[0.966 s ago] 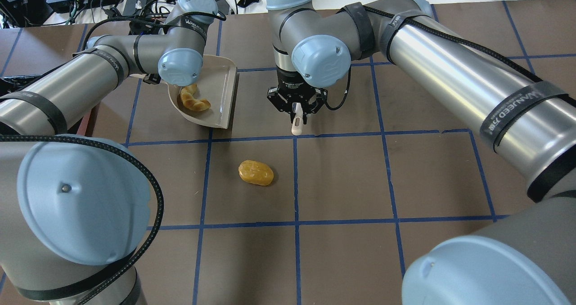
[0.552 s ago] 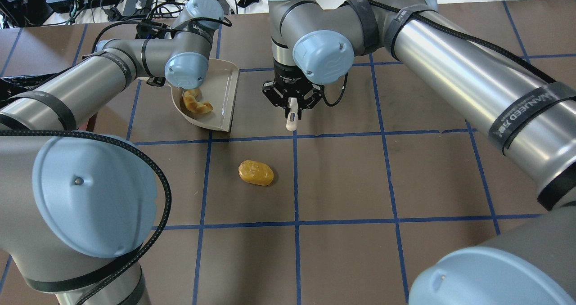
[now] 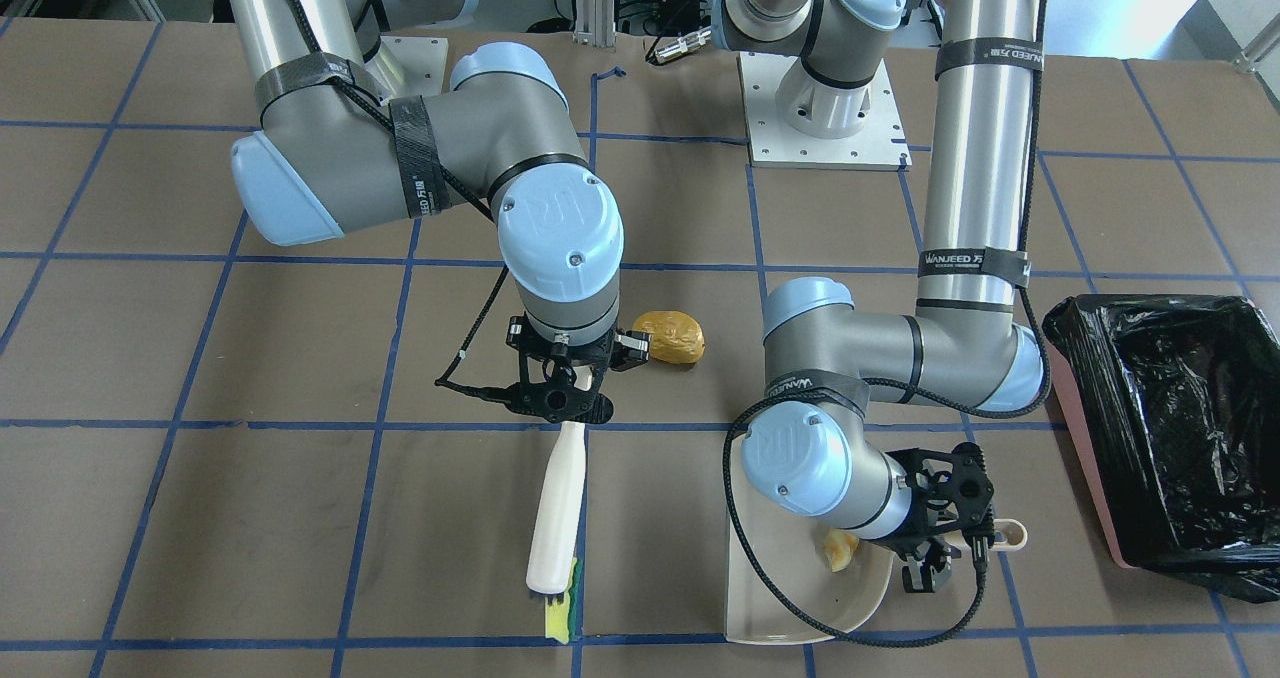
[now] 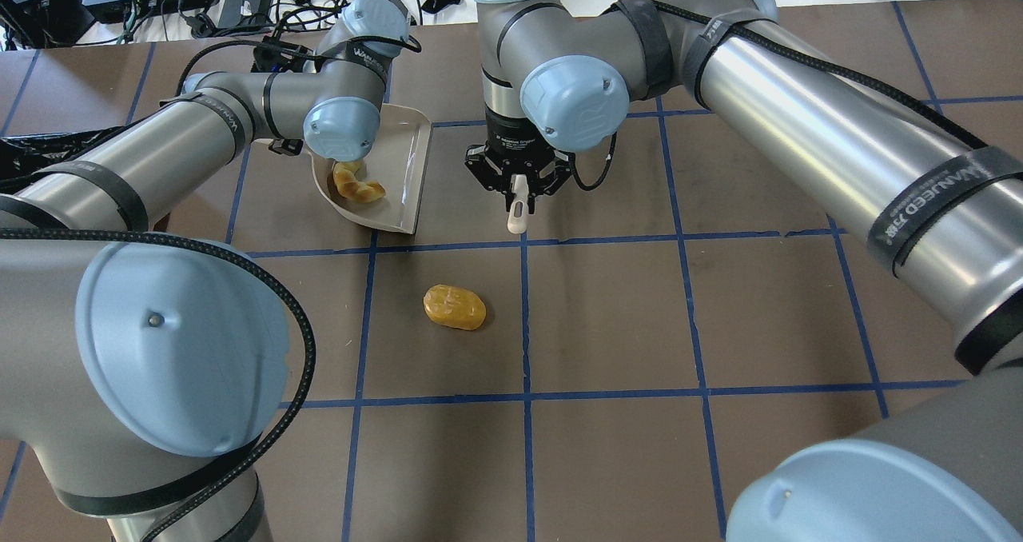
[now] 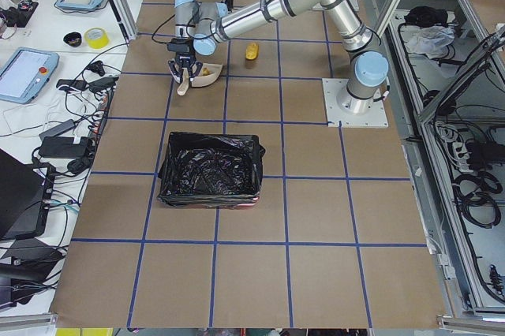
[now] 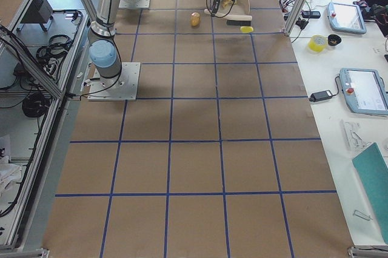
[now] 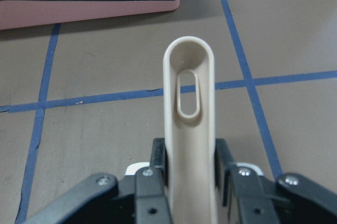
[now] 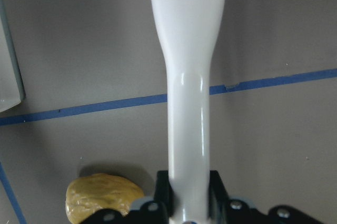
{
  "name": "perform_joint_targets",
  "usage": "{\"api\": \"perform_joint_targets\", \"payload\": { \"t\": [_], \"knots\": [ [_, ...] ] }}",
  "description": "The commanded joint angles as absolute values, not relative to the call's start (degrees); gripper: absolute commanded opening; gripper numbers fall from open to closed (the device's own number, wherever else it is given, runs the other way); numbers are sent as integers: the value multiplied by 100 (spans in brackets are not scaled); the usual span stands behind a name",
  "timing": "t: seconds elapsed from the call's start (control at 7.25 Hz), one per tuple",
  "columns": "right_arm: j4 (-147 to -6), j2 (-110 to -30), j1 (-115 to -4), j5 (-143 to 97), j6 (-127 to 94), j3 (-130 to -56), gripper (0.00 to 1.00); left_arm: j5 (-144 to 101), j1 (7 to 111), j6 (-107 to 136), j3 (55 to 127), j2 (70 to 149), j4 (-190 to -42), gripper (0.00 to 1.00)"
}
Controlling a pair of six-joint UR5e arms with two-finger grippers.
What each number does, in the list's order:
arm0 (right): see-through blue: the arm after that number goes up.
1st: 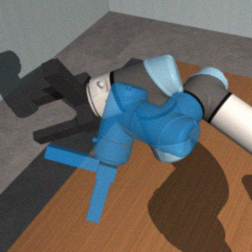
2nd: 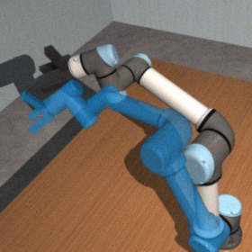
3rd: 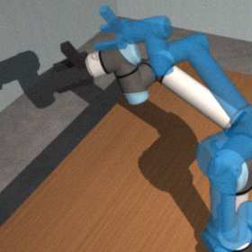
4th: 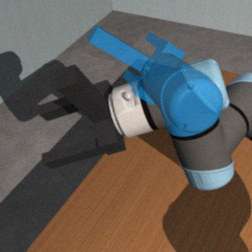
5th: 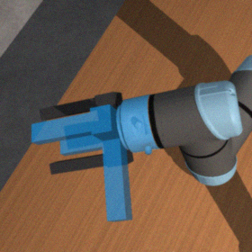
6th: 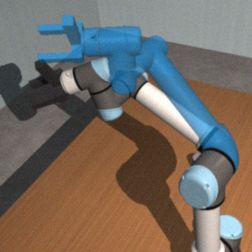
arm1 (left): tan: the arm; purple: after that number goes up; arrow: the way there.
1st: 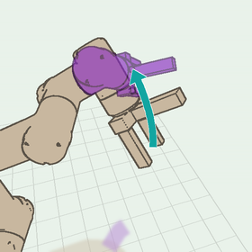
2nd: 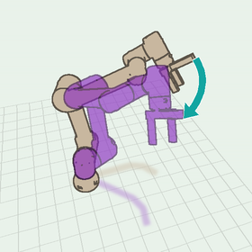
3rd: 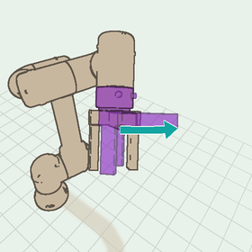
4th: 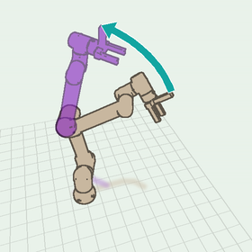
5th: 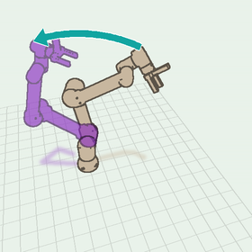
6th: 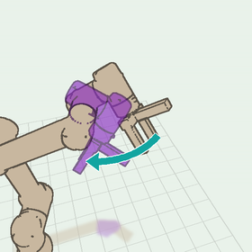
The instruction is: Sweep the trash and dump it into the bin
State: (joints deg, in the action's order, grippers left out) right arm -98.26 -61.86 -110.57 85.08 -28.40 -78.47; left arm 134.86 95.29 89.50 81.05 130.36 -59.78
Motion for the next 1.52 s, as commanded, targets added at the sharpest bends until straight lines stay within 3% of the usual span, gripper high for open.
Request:
{"api": "perform_joint_targets", "payload": {
  "t": [0.0, 1.38],
  "knots": [
    [-9826, -6179, -11057, 8499, -2830, -7849, 0, 13491, 9667, 9104, 8095, 13043, -5977, 0],
    [-10064, -6214, -10804, 7343, -1542, -7919, 0, 13482, 9835, 9413, 7972, 13131, -5985, 0]
  ]
}}
